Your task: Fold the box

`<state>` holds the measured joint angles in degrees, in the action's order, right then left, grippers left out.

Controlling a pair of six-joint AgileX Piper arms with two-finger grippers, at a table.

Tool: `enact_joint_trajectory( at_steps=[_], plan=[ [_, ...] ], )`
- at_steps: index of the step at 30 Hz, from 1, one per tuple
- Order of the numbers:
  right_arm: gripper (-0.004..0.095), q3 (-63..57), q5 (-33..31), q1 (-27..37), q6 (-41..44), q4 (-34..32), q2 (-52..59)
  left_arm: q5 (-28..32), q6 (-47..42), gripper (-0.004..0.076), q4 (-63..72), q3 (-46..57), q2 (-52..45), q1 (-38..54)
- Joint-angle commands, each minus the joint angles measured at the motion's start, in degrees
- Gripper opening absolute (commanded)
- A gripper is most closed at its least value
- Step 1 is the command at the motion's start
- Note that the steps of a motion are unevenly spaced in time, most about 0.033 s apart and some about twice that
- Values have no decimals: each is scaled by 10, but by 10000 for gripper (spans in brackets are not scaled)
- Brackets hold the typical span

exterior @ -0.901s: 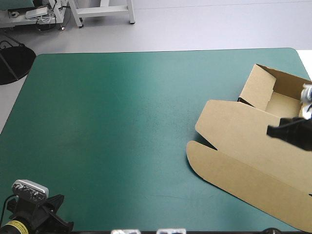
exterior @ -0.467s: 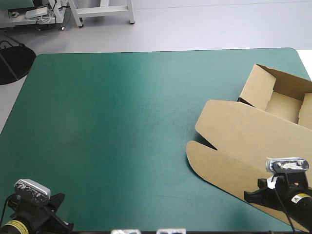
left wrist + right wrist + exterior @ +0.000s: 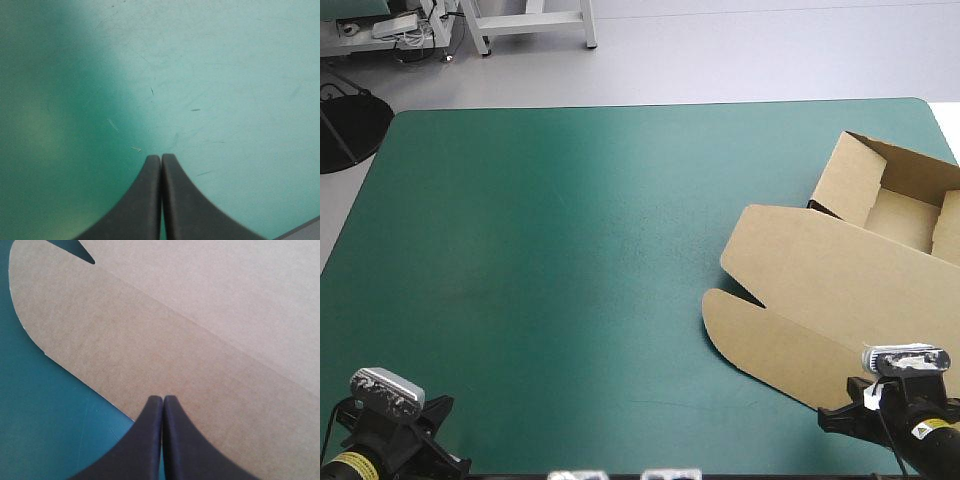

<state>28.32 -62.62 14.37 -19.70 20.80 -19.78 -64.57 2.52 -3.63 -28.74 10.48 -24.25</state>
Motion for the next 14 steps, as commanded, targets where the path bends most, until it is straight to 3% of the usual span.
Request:
enact_joint_trajectory(
  at_steps=[1,14],
  plan=[
    [-13,13,27,0,-3,17,-4,28,1,-8,1,-13,6,-2],
    [-13,13,27,0,-5,17,-4,17,1,-8,1,-13,6,-2]
  ],
)
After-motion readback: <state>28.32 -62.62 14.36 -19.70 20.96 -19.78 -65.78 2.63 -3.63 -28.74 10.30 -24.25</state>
